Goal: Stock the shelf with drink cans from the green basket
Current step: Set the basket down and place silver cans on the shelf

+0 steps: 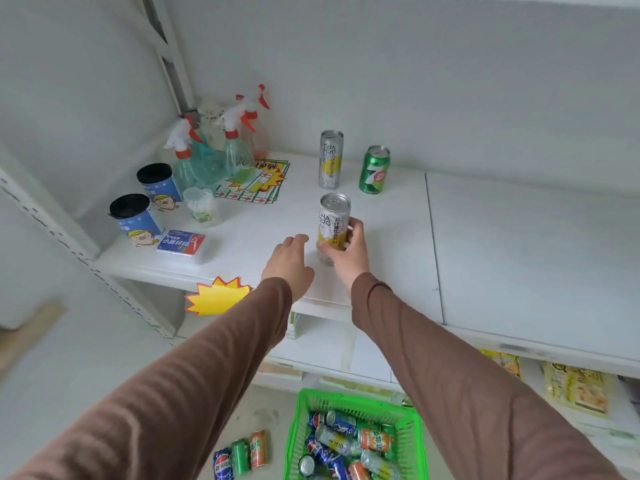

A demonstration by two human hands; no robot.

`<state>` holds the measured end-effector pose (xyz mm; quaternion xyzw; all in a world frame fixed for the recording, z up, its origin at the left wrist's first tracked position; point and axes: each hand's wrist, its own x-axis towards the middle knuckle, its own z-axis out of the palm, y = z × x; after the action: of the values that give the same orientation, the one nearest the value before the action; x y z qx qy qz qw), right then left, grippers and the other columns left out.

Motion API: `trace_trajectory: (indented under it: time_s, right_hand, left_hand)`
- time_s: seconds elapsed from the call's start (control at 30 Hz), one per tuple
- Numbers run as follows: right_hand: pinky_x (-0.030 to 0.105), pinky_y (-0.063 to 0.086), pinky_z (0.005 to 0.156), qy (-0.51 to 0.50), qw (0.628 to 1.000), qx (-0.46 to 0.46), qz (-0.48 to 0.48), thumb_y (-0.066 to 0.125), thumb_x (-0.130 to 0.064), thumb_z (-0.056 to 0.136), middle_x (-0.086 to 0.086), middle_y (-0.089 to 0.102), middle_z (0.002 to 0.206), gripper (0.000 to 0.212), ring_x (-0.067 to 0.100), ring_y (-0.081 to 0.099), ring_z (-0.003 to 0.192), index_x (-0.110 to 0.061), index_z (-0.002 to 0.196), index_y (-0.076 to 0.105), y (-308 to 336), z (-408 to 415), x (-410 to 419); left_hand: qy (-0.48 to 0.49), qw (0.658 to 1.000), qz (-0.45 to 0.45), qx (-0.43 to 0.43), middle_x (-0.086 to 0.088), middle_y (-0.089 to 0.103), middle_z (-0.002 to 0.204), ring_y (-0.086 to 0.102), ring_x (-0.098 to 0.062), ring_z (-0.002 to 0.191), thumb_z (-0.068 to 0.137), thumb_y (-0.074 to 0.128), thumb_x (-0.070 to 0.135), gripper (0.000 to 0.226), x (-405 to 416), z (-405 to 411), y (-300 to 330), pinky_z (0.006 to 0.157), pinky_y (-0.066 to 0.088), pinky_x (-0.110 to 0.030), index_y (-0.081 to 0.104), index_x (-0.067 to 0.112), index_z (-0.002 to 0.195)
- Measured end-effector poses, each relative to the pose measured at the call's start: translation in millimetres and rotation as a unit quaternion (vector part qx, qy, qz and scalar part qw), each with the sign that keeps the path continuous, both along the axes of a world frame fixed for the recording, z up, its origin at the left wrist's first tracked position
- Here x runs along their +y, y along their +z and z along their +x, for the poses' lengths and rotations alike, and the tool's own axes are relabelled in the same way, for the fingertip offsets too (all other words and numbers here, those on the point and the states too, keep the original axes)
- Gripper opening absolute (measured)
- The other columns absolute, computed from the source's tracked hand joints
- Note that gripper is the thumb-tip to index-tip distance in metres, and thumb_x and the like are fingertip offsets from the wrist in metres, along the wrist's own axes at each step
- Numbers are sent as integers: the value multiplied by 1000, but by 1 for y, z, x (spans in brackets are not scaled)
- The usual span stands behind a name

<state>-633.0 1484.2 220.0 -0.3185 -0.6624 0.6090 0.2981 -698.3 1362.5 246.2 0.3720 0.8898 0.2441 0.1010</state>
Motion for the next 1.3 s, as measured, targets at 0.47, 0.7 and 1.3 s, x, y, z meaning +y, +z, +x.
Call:
trace_trajectory:
  time_s: [0.47,0.7,1.3]
  right_hand:
    - [42,56,93,-41,996,-61,57,84,-9,76,10,69,113,60,25,70,96,-14,123,47,-14,-116,85]
    - [34,55,90,-63,993,-72,65,86,-13,73,7,70,111,58,23,70,96,-16,119,51,-21,-139,99]
    - [33,35,109,-66,974,-98,191,69,-18,85,6,49,141,62,26,41,129,-14,142,44,2,-28,29]
  left_hand:
    - [12,1000,-3,7,-6,46,139,43,-25,128,81,57,11,66,92,-100,-3,105,39,-36,33,17,142]
    - [15,1000,-14,10,-5,45,141,43,-25,128,83,59,11,65,101,-120,-9,104,40,-37,34,18,142]
    - [-14,996,72,40,-11,48,134,44,-29,125,83,57,13,57,20,-43,-10,105,36,-37,42,11,138]
